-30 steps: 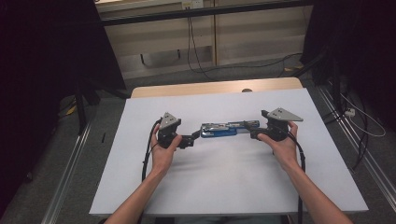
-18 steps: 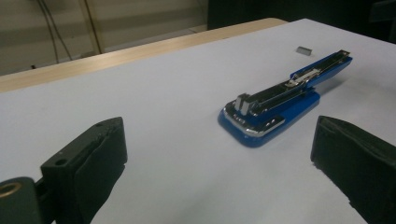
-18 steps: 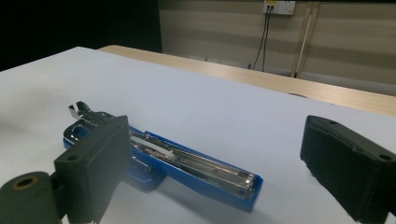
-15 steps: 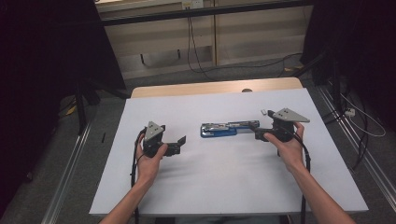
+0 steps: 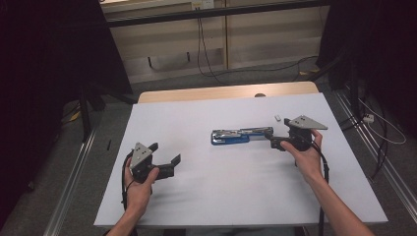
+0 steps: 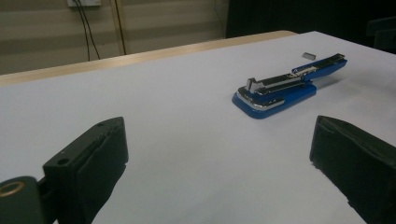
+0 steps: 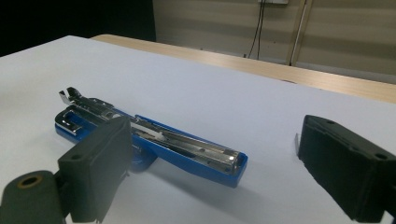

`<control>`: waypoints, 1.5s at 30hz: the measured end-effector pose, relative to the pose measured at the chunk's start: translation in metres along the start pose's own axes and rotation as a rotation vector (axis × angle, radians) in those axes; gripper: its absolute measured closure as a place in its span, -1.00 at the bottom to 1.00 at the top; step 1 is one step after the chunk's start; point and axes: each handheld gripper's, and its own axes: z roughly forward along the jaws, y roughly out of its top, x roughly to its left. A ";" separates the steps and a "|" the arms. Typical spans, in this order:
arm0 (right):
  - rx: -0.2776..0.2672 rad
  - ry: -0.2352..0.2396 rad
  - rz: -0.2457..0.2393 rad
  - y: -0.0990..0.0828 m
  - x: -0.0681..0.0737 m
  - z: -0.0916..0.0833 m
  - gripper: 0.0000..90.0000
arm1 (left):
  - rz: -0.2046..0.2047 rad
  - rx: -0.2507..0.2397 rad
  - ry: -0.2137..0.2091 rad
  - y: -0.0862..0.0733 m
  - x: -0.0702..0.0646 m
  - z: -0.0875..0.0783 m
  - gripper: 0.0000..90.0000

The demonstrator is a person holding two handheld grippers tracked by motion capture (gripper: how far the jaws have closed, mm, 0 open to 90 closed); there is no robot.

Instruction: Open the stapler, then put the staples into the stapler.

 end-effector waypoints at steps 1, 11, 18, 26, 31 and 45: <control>0.000 0.000 0.000 0.000 0.000 0.000 -0.78 | 0.008 0.003 0.001 -0.001 0.000 -0.002 -0.90; -0.021 -0.036 0.004 0.002 -0.008 -0.007 -0.78 | 0.021 0.014 0.019 -0.013 -0.007 -0.032 -0.91; -0.022 -0.034 0.004 0.003 -0.008 -0.007 -0.77 | 0.024 0.014 0.015 -0.016 -0.011 -0.039 -0.91; 0.023 -0.042 0.013 0.007 -0.010 -0.002 -0.71 | 0.021 0.021 0.010 -0.016 -0.011 -0.037 -0.91; 0.057 -0.003 0.024 0.012 -0.015 0.009 -0.72 | 0.023 0.024 -0.021 -0.015 -0.014 -0.033 -0.90; 0.113 -0.006 0.023 0.026 -0.031 0.019 -0.75 | 0.006 0.034 -0.025 -0.015 -0.014 -0.033 -0.90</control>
